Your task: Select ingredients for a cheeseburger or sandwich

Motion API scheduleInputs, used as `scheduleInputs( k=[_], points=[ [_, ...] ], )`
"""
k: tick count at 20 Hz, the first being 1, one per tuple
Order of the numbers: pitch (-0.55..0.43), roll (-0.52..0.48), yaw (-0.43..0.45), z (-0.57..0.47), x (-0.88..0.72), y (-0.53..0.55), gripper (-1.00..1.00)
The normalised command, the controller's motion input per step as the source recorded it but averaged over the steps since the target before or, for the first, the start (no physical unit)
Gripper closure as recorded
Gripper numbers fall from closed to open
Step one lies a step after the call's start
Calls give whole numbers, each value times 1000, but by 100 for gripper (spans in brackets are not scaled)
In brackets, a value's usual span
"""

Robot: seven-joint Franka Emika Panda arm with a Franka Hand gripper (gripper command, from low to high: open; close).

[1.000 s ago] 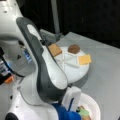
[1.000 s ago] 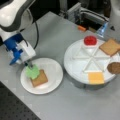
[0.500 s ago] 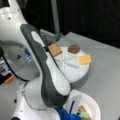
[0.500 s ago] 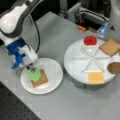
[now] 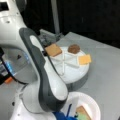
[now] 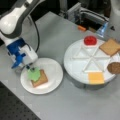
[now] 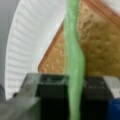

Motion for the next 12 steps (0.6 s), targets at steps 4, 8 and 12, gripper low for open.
scheduleInputs(
  k=[4,8,12],
  points=[
    [-98,98,82,-151,114,-79,100],
    [-122,141,64,-129,113,-47,100],
    [-134,138,48,-100,96,-46,100]
  ],
)
